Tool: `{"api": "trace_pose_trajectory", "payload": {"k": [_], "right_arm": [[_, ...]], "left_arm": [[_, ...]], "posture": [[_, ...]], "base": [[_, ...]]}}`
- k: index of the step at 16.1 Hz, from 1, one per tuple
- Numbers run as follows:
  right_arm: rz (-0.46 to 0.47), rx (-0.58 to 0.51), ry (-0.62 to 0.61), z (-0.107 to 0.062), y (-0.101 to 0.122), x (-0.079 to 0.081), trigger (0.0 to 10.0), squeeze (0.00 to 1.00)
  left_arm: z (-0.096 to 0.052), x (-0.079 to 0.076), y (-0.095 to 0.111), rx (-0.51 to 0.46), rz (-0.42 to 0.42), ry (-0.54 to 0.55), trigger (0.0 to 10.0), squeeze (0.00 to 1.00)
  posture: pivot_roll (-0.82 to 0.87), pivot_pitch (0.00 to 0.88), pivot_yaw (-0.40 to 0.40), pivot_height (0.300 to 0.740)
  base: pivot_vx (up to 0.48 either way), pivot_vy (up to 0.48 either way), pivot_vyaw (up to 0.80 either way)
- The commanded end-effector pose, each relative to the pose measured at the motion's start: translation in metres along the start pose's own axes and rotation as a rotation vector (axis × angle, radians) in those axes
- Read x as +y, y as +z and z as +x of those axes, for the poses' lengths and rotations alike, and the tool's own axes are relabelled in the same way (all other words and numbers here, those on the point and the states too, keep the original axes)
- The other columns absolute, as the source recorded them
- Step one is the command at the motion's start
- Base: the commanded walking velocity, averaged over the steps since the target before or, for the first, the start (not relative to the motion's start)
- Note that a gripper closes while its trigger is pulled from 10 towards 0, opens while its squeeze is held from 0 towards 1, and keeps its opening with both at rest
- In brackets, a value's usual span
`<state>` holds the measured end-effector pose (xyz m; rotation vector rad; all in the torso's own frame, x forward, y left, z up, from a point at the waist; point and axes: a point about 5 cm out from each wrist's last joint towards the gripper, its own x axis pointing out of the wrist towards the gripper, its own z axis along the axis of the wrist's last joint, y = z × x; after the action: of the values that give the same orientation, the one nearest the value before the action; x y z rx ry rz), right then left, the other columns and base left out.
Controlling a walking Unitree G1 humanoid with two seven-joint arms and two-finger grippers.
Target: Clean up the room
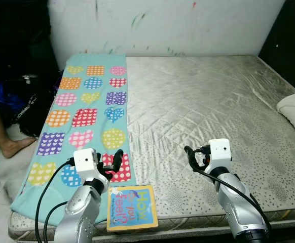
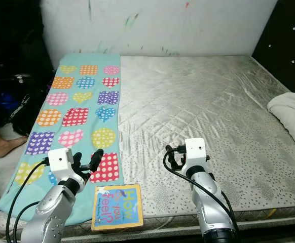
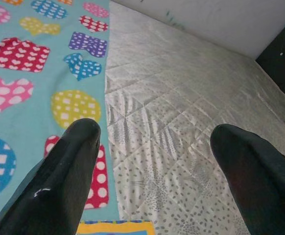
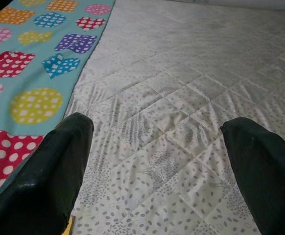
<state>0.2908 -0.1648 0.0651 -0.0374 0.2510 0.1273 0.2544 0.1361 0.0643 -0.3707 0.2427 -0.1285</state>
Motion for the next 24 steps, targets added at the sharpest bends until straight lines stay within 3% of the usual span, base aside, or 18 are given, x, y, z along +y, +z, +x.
{"api": "trace_pose_trajectory", "payload": {"k": [1, 14, 17, 18, 21, 24], "right_arm": [[-0.006, -0.013, 0.0, 0.0, 0.002, -0.001, 10.0, 0.0], [0.001, -0.012, 0.024, -0.003, -0.001, 0.002, 10.0, 0.0], [-0.004, 0.001, 0.03, -0.008, -0.004, -0.001, 10.0, 0.0], [-0.006, 0.008, 0.021, -0.009, -0.006, -0.005, 10.0, 0.0], [-0.009, 0.007, 0.031, -0.006, -0.004, -0.002, 10.0, 0.0], [-0.013, 0.011, 0.04, -0.004, -0.004, -0.001, 10.0, 0.0]], "left_arm": [[-0.001, -0.001, 0.0, 0.006, 0.001, 0.004, 10.0, 0.0], [-0.002, 0.0, 0.0, 0.016, 0.019, 0.014, 10.0, 0.0], [-0.013, 0.009, 0.012, -0.037, 0.114, 0.035, 10.0, 0.0], [-0.024, 0.022, 0.016, -0.066, 0.174, 0.055, 10.0, 0.0], [-0.035, 0.038, 0.021, -0.079, 0.272, 0.083, 10.0, 0.0], [-0.045, 0.044, 0.02, -0.094, 0.306, 0.075, 10.0, 0.0]], "posture": [[-0.09, 0.0, -0.015, 0.74], [-0.09, 0.0, -0.013, 0.74], [-0.09, 0.0, -0.015, 0.74], [-0.08, 0.0, -0.018, 0.74], [-0.07, 0.0, -0.025, 0.74], [-0.06, 0.0, -0.032, 0.74]], "base": [[0.0, 0.0, 0.0], [0.0, 0.0, 0.0], [0.0, 0.0, 0.0], [0.0, 0.0, 0.0], [0.0, 0.0, 0.0], [0.0, 0.0, 0.0]]}}
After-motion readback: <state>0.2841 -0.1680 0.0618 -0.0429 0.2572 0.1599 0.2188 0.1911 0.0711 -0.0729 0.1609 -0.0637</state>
